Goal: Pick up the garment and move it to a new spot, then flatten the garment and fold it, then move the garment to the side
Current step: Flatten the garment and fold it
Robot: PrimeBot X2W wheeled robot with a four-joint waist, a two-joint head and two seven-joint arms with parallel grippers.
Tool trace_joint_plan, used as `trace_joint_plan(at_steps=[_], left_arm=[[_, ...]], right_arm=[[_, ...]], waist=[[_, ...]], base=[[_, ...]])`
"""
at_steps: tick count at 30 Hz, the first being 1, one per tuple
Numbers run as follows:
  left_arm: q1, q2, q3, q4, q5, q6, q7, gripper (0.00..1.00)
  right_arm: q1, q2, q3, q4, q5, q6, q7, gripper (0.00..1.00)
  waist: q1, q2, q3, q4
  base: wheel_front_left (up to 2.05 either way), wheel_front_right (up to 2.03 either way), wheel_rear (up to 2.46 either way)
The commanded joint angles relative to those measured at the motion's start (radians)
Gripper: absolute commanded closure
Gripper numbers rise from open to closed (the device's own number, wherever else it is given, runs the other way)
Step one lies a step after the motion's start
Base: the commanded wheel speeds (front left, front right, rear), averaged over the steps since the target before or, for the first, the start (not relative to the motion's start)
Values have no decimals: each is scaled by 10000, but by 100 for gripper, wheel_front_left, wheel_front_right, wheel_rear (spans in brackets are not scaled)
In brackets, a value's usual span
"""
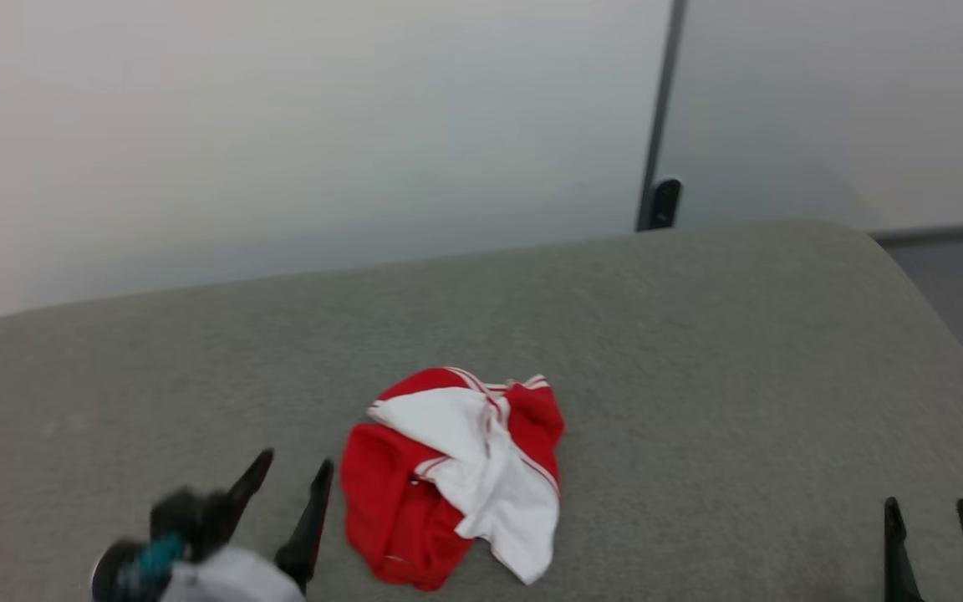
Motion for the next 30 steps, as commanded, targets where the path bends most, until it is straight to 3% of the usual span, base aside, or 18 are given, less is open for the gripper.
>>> trace_joint_plan(at_steps=[1,9,16,24,30], left_arm=[[-340,194,-131,-91,-368,-32,421,0],[-2220,1653,-1520,-462,-3198,-28,4795,0],[-3770,2387,-2155,234,-4848,-30,8047,0],[-5378,2615,-2809,1100,-4848,-29,9923,0],[-6045,2527,-3305,1539,-4675,-27,10629,0]], right_arm=[[-106,8,81,41,108,1,-9,0],[-444,11,591,247,446,1,-11,0],[-643,6,897,363,761,1,-9,0],[-876,10,1071,403,1053,1,-9,0],[-952,11,1116,417,1154,1,-9,0]], waist=[[0,0,378,-492],[0,0,789,-1029],[0,0,1169,-1520],[0,0,1689,-1909],[0,0,1848,-2048]], base=[[0,0,0],[0,0,0],[0,0,0],[0,0,0],[0,0,0]])
